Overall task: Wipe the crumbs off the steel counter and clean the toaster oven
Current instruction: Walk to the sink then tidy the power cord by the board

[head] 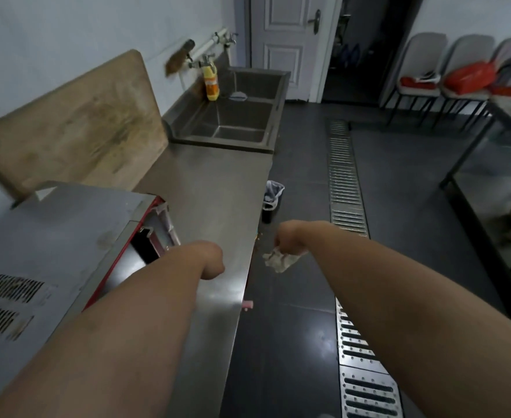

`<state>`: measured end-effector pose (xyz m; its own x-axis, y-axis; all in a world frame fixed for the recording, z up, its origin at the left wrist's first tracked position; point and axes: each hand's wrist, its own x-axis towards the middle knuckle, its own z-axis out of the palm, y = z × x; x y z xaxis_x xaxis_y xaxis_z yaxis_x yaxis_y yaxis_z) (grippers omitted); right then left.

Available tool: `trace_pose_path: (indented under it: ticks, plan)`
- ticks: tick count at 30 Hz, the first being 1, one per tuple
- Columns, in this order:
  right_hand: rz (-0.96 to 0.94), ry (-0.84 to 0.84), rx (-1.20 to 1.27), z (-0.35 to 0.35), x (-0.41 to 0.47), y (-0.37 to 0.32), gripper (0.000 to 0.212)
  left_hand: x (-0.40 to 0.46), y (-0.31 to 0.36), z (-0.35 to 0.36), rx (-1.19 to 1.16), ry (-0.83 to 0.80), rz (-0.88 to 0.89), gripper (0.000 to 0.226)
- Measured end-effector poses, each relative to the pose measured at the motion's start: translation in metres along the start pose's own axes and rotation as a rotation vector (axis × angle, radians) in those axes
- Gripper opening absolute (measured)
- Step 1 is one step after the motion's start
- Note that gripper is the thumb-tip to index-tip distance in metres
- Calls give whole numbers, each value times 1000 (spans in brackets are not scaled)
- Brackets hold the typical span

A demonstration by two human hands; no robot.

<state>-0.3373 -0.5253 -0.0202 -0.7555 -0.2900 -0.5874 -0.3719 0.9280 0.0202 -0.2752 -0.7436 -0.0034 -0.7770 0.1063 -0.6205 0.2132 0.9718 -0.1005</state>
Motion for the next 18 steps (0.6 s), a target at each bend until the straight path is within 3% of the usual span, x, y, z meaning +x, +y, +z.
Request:
trace_pose_path:
  ticks: [5,8,18]
  plan:
    - [101,-25,72,-2,37,79,32,58,29,-45,-12,43,65,46]
    - [129,-101,65,-14,61,123,26,96,50,-76,-31,94,61,45]
    - [88,-83,184,-86,180,272,23,225,105,-178,-116,75,-28,45]
